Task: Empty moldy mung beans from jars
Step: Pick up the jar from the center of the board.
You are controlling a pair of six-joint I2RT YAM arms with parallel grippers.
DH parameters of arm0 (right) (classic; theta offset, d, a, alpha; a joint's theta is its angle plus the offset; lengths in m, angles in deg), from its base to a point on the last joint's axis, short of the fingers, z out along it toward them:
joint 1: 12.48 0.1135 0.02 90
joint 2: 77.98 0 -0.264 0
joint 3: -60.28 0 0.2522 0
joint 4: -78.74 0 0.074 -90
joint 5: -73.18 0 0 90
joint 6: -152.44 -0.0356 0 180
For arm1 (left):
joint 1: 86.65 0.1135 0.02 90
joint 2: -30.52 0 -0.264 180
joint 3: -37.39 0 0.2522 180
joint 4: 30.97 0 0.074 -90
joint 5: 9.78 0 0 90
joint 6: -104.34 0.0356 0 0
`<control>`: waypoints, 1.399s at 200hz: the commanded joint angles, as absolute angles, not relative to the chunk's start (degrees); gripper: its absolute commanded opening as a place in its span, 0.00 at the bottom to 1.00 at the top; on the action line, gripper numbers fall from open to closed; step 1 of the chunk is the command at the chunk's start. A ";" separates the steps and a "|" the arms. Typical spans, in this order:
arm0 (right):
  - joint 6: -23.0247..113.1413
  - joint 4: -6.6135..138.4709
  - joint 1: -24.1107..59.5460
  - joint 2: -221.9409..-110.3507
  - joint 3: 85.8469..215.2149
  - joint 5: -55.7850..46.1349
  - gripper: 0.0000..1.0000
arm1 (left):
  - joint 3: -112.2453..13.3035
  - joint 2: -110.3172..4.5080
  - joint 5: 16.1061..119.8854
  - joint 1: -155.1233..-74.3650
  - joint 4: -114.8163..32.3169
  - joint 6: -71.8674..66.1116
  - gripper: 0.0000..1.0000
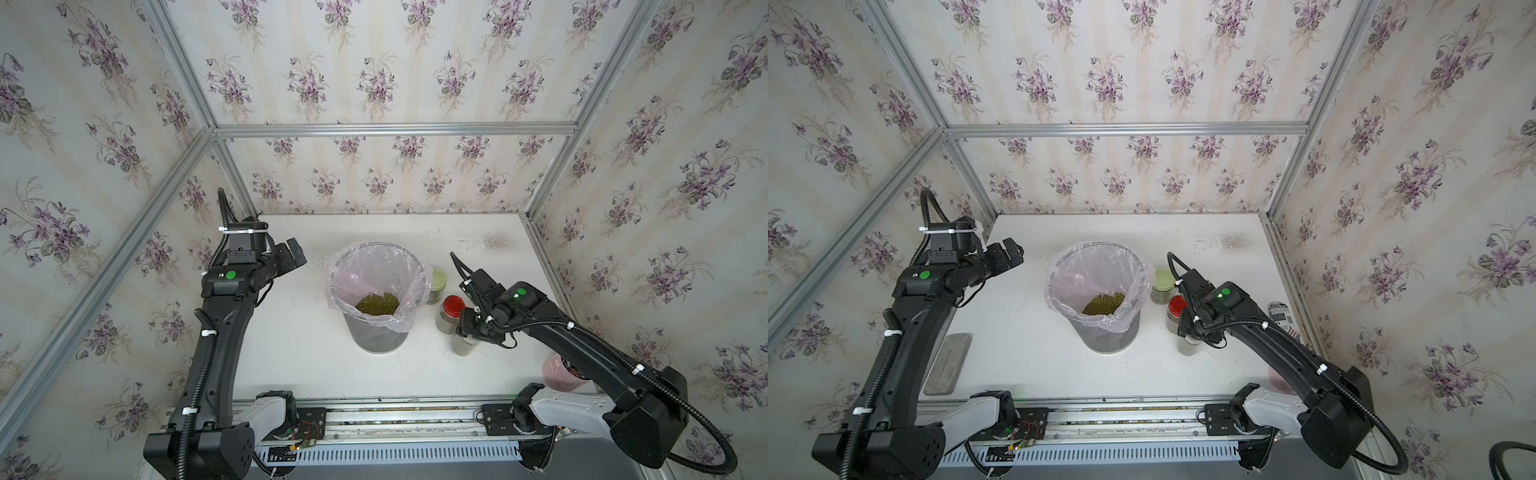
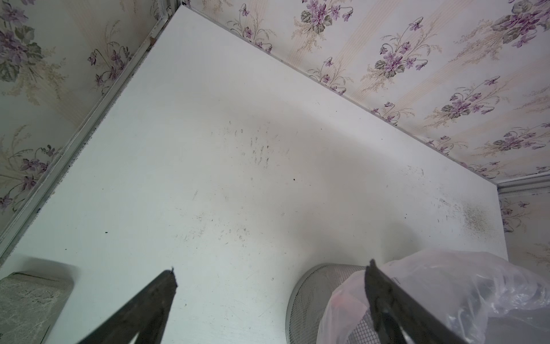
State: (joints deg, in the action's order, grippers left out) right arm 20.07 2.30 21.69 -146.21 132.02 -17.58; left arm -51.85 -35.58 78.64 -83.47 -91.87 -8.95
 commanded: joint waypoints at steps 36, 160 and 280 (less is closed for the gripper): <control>27.99 0.24 9.34 -147.69 138.30 -20.99 0.57 | -52.24 -35.57 78.34 -83.44 -91.84 -8.90 0.99; 33.57 5.57 2.28 -163.52 168.19 -16.29 0.55 | -55.54 -37.77 78.13 -83.50 -93.44 -6.94 0.99; 38.19 -8.94 5.27 -193.11 226.07 2.19 0.55 | -61.34 -38.96 71.38 -86.32 -92.81 -1.16 0.99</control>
State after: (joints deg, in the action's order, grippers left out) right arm 37.10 -2.99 4.79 -187.80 215.73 -3.46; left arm -59.61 -38.86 73.72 -85.19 -93.35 -4.40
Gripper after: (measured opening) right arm 0.602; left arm 0.993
